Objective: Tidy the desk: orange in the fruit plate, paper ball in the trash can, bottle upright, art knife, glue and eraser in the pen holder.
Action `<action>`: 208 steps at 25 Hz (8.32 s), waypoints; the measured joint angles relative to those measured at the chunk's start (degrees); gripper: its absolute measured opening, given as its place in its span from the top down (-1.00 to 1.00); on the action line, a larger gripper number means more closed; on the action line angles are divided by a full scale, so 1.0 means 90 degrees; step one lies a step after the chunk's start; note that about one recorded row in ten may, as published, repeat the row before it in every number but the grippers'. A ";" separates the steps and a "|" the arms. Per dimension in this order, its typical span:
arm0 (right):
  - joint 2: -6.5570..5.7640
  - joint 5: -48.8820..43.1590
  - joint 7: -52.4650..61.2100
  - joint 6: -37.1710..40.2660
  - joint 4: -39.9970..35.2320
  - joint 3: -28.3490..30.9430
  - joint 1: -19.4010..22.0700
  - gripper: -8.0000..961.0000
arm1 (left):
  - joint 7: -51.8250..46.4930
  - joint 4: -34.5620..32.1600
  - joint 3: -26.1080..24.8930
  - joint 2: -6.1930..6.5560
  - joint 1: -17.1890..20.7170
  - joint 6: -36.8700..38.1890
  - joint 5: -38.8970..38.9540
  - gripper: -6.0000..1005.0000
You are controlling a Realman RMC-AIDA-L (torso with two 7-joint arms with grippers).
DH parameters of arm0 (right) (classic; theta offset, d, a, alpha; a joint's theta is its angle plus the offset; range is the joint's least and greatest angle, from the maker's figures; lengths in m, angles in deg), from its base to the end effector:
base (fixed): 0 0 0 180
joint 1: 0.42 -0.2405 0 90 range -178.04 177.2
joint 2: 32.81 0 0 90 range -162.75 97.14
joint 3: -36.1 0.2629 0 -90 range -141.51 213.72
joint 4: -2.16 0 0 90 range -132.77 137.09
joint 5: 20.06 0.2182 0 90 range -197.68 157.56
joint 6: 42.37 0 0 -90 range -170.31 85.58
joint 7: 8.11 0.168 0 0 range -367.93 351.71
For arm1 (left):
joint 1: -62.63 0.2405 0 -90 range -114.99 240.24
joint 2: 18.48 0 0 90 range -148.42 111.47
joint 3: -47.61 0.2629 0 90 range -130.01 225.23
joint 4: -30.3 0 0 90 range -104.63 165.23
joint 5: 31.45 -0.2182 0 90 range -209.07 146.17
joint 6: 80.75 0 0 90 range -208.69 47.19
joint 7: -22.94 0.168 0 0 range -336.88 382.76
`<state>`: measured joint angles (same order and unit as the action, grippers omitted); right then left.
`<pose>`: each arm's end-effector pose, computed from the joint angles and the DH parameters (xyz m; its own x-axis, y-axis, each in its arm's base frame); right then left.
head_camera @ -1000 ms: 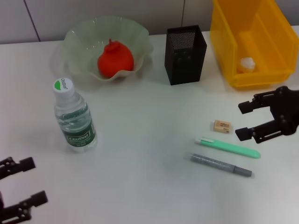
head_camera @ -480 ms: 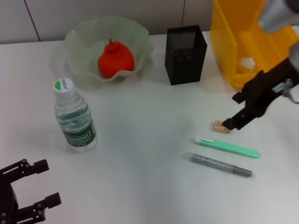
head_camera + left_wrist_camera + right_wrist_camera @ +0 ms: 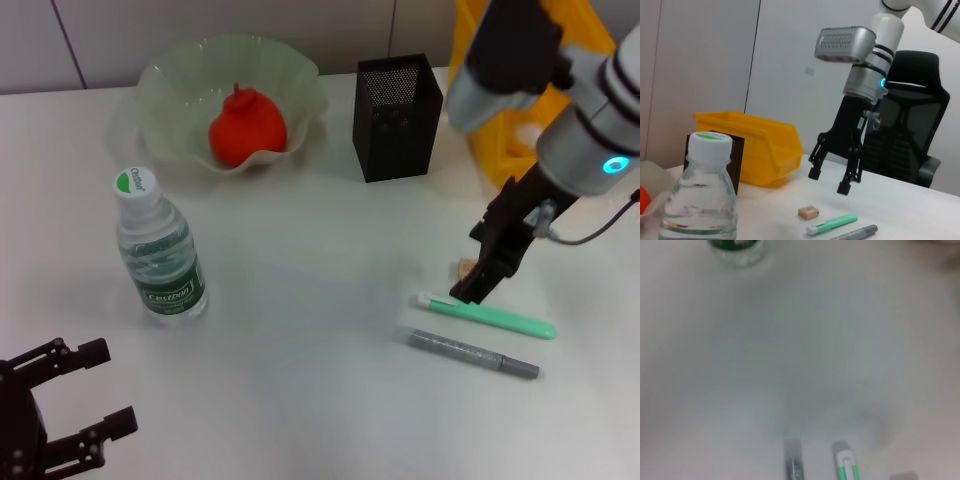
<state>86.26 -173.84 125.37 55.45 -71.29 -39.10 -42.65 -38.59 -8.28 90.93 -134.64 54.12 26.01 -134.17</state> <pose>0.1798 0.3776 -0.0136 0.7830 -0.4694 0.4082 -0.3521 -0.8754 -0.3313 -0.3238 0.2181 0.0108 0.7441 0.2164 0.6321 0.3965 -0.9045 -0.1571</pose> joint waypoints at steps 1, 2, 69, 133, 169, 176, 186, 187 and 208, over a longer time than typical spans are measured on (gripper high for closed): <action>0.0000 -0.0044 0.0057 -0.0084 0.0087 -0.0151 -0.0005 -0.75 | 0.0000 0.0000 0.0000 -0.0005 0.0000 -0.0011 -0.0001 -0.54; 0.0001 -0.0094 0.0111 -0.0183 0.0170 -0.0309 -0.0007 -0.75 | 0.0001 0.0000 0.0000 -0.0011 0.0000 -0.0034 -0.0002 -0.54; 0.0052 0.0047 0.0397 -0.1590 0.1690 -0.1644 -0.0327 0.58 | 0.0043 0.0069 0.0001 -0.0081 -0.0079 -0.0300 -0.0004 -0.54; -0.0020 0.6455 -0.6257 -0.5439 0.3153 0.1855 0.0481 0.51 | -0.0004 0.0235 -0.0166 -0.0189 -0.0188 -0.0491 0.0018 -0.54; 0.0006 0.1320 0.0116 -0.0351 -0.2318 0.1370 0.1019 -0.11 | 0.0231 0.0235 -0.0144 -0.0199 -0.0184 -0.0386 0.0007 -0.54; 0.0003 0.0880 0.0222 0.0193 -0.1896 0.1158 0.0947 -0.11 | 0.0236 0.0235 -0.0126 -0.0199 -0.0195 -0.0407 0.0006 -0.54; -0.0007 0.0271 0.0104 -0.0505 -0.0460 0.0462 0.0639 -0.11 | 0.0178 0.0235 -0.0107 -0.0198 -0.0305 -0.0445 0.0004 -0.54; -0.0009 0.0237 0.0074 -0.0639 -0.0264 0.0355 0.0587 -0.11 | 0.0171 0.0235 -0.0109 -0.0199 -0.0306 -0.0446 0.0003 -0.54; 0.0001 -0.0603 -0.0469 -0.1343 0.1652 0.0163 -0.0347 -0.29 | 0.0162 0.0326 -0.0156 -0.0206 -0.0288 -0.0475 -0.0003 -0.54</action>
<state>86.26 -179.27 121.15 43.36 -56.42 -37.63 -45.78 -37.13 -5.35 89.53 -136.49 51.53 21.73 -134.20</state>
